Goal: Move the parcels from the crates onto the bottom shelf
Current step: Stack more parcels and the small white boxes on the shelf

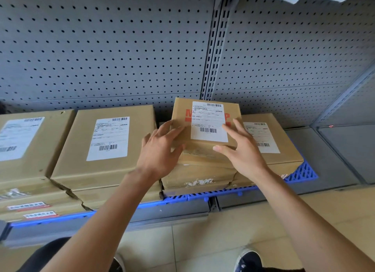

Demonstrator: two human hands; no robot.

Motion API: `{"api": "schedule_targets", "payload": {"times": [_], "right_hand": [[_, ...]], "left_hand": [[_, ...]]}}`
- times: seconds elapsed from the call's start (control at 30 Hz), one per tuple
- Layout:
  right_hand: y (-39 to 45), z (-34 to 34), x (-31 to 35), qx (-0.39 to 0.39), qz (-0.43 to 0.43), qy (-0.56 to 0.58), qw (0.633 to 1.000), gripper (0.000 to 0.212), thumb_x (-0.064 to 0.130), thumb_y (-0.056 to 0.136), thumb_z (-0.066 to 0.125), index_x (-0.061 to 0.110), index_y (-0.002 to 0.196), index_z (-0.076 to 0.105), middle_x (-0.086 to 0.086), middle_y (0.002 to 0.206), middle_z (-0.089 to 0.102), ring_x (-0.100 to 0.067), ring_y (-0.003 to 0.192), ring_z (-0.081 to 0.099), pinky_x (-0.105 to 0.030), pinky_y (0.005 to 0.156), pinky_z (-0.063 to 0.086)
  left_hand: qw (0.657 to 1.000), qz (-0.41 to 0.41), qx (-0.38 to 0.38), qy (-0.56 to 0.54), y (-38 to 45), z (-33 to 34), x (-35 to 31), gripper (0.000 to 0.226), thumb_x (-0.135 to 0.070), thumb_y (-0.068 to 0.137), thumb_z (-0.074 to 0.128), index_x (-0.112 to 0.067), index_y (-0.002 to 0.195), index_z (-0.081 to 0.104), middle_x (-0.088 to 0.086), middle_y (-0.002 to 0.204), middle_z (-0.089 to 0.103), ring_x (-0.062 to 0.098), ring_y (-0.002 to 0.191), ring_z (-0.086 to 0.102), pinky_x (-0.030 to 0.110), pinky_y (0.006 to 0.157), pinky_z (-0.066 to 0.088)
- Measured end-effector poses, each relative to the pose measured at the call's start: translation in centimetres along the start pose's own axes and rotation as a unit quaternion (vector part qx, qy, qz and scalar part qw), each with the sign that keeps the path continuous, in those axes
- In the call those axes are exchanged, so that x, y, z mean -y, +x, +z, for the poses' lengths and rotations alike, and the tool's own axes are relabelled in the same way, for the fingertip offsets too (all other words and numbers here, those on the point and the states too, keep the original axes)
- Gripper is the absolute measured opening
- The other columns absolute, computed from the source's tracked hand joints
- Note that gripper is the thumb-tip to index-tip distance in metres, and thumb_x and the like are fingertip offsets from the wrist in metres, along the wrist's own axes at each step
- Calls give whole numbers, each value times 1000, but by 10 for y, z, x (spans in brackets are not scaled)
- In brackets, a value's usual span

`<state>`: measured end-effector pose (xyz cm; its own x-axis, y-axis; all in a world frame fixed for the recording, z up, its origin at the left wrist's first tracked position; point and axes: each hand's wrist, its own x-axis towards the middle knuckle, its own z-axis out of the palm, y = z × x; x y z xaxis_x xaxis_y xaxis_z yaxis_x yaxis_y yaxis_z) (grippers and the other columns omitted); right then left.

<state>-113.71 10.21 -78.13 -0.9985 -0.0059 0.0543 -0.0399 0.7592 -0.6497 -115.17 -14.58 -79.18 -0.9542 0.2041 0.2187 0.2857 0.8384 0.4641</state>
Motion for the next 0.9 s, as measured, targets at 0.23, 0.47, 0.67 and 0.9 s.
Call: {"api": "schedule_targets", "payload": {"times": [0.23, 0.47, 0.67, 0.9], "right_hand": [[-2, 6, 9, 10, 19, -14, 1000, 74, 50, 89, 68, 37, 153, 33, 12, 167, 5, -16, 153, 11, -43, 120, 17], [-12, 8, 35, 16, 16, -76, 997, 65, 54, 96, 55, 33, 153, 32, 10, 164, 13, -29, 147, 22, -45, 115, 28], [-19, 9, 35, 51, 34, -89, 994, 59, 53, 102, 43, 38, 156, 25, 10, 167, 4, -33, 150, 16, -48, 118, 22], [-24, 16, 34, 60, 42, -109, 991, 62, 59, 101, 36, 40, 157, 18, 8, 168, -4, -35, 152, 14, -52, 119, 25]], "left_hand": [[1000, -3, 2, 13, -6, -7, 2, 50, -35, 96, 62, -33, 145, 51, -6, 156, 36, 24, 139, 33, 51, 112, 33], [999, 13, 19, 24, -11, -10, 1, 49, -40, 97, 59, -35, 145, 50, -8, 157, 35, 20, 143, 26, 52, 113, 30], [999, 8, 17, 29, -11, -11, 4, 48, -42, 98, 57, -35, 145, 51, -5, 160, 34, 19, 149, 22, 54, 116, 26], [997, 6, 34, 63, -11, -9, 6, 55, -45, 98, 55, -34, 151, 43, -2, 164, 25, 24, 154, 11, 57, 118, 23]]}}
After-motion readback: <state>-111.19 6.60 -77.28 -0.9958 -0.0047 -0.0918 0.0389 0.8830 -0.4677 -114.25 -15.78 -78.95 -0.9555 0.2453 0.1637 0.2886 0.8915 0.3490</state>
